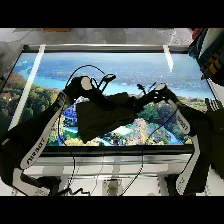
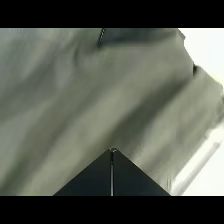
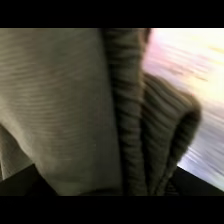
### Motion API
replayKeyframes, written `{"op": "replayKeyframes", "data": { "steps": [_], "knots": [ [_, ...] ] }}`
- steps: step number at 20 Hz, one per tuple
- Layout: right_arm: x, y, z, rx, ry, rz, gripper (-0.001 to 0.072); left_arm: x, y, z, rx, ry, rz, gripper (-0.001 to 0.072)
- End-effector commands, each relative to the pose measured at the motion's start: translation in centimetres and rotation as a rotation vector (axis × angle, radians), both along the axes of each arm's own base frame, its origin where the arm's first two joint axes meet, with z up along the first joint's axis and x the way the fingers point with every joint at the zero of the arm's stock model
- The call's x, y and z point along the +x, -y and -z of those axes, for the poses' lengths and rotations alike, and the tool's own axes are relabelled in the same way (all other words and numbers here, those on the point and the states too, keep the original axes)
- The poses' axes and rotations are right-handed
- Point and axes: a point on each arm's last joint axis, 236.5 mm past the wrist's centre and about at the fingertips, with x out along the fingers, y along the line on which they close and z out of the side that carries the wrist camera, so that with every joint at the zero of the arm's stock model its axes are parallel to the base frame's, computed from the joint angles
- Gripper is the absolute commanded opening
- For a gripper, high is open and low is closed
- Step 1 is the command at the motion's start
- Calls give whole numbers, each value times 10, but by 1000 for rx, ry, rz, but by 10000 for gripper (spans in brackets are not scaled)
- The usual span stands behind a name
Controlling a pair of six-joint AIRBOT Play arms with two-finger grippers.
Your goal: Fold the clothes and pants, and hang the long-sleeved shirts on hangers.
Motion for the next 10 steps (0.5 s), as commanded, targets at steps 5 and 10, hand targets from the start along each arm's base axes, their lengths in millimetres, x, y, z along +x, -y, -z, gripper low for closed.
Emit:
{"op": "replayKeyframes", "data": {
  "steps": [5,10],
  "knots": [
    [-6,-113,0,21,157,-27,45,45,-86,-22,284,237,-79,13],
    [29,-105,-48,120,203,111,33,53,-135,-113,282,432,-185,13]
  ]
}}
